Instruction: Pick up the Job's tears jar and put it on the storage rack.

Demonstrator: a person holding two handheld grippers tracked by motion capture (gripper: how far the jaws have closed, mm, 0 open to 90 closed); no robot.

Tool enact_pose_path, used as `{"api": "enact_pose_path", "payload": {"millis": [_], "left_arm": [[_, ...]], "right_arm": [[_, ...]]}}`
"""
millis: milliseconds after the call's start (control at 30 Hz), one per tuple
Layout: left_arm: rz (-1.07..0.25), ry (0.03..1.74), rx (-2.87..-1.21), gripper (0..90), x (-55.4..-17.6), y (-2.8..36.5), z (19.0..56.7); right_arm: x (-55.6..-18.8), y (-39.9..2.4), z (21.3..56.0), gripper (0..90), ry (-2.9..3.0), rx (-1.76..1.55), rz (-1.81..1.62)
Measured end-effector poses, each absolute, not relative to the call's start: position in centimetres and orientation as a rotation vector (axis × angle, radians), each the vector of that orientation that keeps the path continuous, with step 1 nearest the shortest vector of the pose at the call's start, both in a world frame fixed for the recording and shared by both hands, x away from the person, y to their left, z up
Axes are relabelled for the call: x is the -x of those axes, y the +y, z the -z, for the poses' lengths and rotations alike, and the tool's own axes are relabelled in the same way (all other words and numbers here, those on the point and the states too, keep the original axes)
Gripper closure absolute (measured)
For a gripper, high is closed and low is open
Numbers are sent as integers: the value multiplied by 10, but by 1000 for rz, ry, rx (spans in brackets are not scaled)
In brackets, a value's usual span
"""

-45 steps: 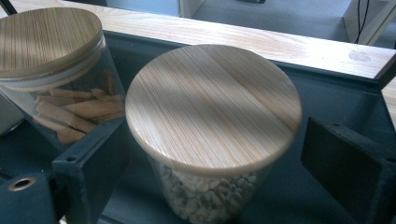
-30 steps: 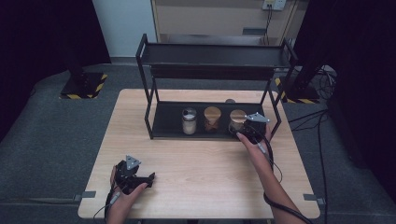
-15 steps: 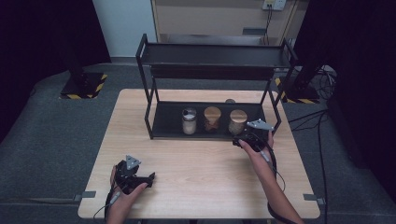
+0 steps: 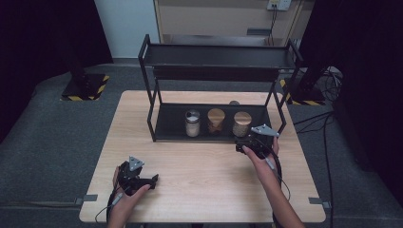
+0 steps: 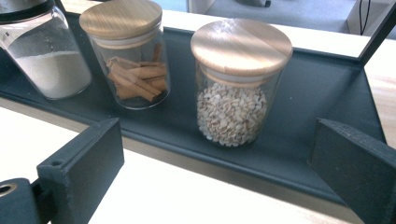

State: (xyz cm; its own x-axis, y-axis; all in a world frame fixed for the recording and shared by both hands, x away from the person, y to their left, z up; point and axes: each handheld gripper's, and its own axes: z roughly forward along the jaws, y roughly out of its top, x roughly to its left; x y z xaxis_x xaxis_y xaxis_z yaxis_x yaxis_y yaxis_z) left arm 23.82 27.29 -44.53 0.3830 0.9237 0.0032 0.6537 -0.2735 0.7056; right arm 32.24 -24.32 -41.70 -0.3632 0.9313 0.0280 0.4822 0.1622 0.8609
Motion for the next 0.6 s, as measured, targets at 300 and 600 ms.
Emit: {"api": "enact_pose_path", "payload": {"millis": [300,600], "left_arm": [[-562,1350,-2025,0,-238,273,445],[-561,1351,-2024,0,-238,273,445]], "right_arm": [[-311,-238,413,20,1955,-1295,-1120],[-298,-240,417,16,1973,-1282,-1108]]}}
